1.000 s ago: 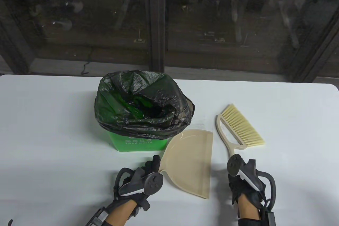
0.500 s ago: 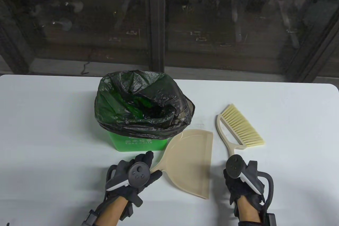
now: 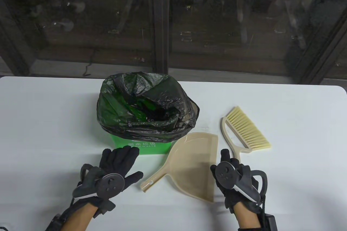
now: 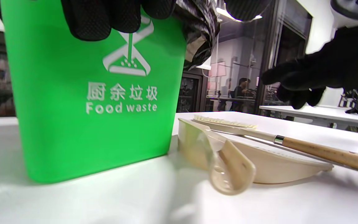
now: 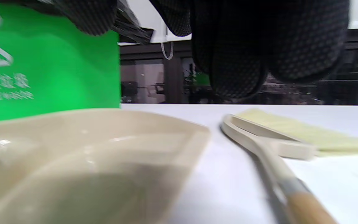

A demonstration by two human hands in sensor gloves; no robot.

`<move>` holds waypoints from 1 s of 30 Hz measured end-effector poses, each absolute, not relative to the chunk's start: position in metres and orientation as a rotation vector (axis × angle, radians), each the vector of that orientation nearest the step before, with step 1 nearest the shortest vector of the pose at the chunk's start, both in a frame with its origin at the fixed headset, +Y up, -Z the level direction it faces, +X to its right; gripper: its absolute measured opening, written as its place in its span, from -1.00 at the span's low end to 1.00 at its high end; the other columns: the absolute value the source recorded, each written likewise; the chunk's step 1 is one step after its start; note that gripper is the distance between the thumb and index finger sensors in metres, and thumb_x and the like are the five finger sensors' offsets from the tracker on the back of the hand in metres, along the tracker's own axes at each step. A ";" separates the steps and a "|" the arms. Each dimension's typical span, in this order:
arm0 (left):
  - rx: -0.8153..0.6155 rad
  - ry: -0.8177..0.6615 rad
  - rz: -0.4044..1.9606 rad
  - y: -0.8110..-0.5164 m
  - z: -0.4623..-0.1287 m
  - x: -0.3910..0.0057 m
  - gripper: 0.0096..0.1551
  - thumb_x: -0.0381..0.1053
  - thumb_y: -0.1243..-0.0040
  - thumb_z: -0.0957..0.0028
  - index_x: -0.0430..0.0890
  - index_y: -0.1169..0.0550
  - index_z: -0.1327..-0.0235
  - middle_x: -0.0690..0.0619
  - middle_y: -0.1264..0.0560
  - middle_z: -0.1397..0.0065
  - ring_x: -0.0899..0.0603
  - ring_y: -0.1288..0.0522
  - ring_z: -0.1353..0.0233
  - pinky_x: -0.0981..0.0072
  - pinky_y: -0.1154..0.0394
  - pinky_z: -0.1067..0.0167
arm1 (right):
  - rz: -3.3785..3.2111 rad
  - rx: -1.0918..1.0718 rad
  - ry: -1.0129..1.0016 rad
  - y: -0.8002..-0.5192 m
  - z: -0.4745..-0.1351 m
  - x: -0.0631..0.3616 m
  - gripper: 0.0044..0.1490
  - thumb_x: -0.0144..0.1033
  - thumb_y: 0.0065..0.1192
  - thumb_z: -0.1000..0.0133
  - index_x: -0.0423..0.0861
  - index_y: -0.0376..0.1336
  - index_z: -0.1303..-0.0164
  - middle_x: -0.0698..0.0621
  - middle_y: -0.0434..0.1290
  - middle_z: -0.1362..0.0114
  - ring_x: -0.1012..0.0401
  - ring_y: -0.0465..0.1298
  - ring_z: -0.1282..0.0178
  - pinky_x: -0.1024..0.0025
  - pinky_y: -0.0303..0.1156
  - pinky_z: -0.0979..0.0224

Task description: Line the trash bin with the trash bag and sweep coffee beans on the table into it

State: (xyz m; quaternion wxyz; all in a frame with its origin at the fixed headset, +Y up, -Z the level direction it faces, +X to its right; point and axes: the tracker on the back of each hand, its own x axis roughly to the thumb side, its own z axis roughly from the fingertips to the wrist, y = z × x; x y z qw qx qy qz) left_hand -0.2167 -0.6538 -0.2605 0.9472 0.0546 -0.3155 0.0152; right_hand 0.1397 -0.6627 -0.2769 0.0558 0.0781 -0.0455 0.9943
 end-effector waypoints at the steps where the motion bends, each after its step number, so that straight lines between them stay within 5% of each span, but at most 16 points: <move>1: 0.128 -0.644 0.014 -0.653 -0.259 -0.220 -0.10 0.25 0.21 -0.49 -0.35 -0.03 -0.83 -0.43 -0.06 -0.75 -0.64 -0.18 -0.61 -0.65 0.02 -0.41 | 3.006 0.271 -0.154 -0.660 -0.277 0.134 -0.11 0.11 0.00 -0.18 -0.29 0.04 -0.51 -0.32 0.43 -0.32 -0.10 0.56 -0.09 -0.05 0.53 0.01; 11: 0.184 -0.717 -0.033 -0.670 -0.246 -0.232 -0.16 0.19 0.28 -0.51 -0.29 0.02 -0.83 -0.36 0.03 -0.80 -0.63 0.02 -0.69 -0.59 0.09 -0.43 | 2.949 0.632 -0.326 -0.663 -0.271 0.071 -0.02 0.20 -0.07 -0.16 -0.22 -0.12 -0.57 -0.34 0.19 -0.54 -0.23 0.30 -0.40 -0.30 0.26 -0.29; 17: 0.215 -0.756 -0.038 -0.683 -0.244 -0.232 -0.14 0.22 0.30 -0.49 -0.28 0.07 -0.83 -0.35 0.10 -0.81 -0.63 0.06 -0.70 -0.58 0.13 -0.43 | 2.920 0.809 -0.295 -0.676 -0.267 0.061 0.05 0.30 -0.16 -0.12 -0.14 -0.25 -0.59 -0.29 -0.05 -0.67 -0.28 -0.03 -0.60 -0.37 0.04 -0.40; 20: 0.188 -0.759 -0.057 -0.688 -0.245 -0.233 -0.16 0.18 0.33 -0.50 -0.29 0.09 -0.82 -0.35 0.08 -0.80 -0.62 -0.07 -0.66 -0.58 0.09 -0.44 | 2.900 0.851 -0.231 -0.684 -0.267 0.058 0.08 0.35 -0.20 -0.10 -0.12 -0.31 -0.60 -0.29 -0.14 -0.70 -0.27 -0.14 -0.63 -0.38 -0.01 -0.41; 30: 0.087 -0.786 -0.051 -0.709 -0.251 -0.230 -0.16 0.19 0.34 -0.50 -0.25 0.14 -0.82 -0.33 0.17 -0.81 -0.62 0.07 -0.70 -0.58 0.13 -0.44 | 2.886 0.986 -0.182 -0.693 -0.264 0.053 0.14 0.43 -0.28 -0.04 -0.06 -0.41 -0.58 -0.23 -0.32 -0.72 -0.21 -0.31 -0.65 -0.38 -0.12 -0.44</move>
